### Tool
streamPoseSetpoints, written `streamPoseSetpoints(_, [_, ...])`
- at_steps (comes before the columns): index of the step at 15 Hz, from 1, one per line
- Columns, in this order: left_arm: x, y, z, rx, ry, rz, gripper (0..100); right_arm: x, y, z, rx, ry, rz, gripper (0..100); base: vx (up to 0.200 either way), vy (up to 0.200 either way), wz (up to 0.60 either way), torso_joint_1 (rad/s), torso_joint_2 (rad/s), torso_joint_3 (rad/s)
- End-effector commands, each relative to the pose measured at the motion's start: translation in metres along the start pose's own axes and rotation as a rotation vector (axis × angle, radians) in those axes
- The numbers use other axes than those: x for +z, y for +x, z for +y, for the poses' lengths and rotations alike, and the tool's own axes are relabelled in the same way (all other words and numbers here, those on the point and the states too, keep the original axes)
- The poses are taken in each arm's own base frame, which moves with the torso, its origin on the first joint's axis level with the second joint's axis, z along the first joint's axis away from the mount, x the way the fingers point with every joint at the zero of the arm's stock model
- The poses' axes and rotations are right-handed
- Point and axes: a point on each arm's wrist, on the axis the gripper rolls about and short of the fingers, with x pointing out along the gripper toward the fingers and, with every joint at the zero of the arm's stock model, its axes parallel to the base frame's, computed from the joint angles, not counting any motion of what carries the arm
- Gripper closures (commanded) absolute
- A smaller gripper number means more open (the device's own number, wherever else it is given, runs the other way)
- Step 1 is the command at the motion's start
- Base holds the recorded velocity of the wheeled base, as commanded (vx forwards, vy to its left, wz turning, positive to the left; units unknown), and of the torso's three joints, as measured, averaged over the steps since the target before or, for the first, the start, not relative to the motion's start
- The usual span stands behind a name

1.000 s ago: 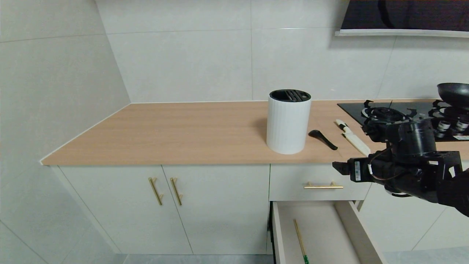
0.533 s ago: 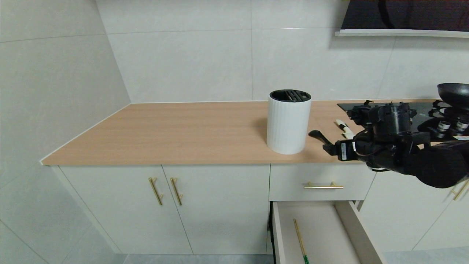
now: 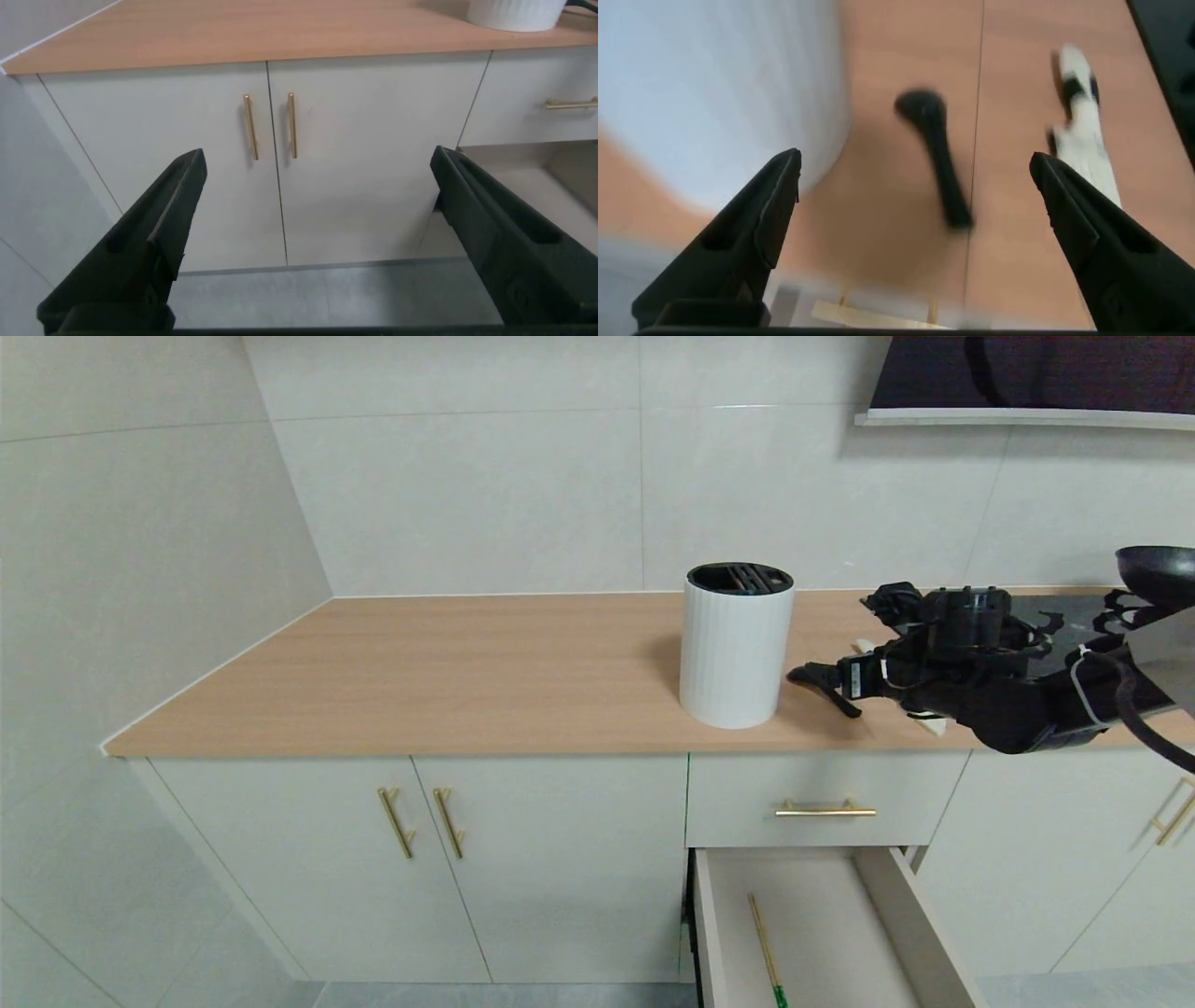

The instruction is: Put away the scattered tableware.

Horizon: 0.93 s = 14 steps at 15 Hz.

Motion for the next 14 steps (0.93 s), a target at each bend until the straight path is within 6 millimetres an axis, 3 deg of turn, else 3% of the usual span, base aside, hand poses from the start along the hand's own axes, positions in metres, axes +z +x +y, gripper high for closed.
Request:
streamPoseSetpoints(1, [0.0,0.0,0.0,0.0,0.0,0.001,0,-0.013,0.002,-0.021,0.026,0.008,0.043,0,0.0,0.0,0.0,0.0,0.0,0.0])
streamPoseSetpoints(3, [0.0,0.0,0.0,0.0,0.0,0.001,0,-0.012,-0.006,-0.035,0.098,0.005,0.076,0,0.0,0.0,0.0,0.0,0.0,0.0])
streamPoseSetpoints(7, [0.0,0.0,0.0,0.0,0.0,-0.001,0,-0.017,-0.001,-0.033,0.08,0.002,0.089,0,0.0,0.0,0.0,0.0,0.0,0.0])
streamPoseSetpoints(11, [0.0,0.0,0.0,0.0,0.0,0.001,0,-0.027,0.011,-0.031,0.078,0.0,0.109,0,0.0,0.0,0.0,0.0,0.0,0.0])
streamPoseSetpoints(14, [0.0,0.0,0.0,0.0,0.0,0.001,0,-0.045,0.03,-0.033,0.049,-0.001,0.136,0,0.0,0.0,0.0,0.0,0.0,0.0])
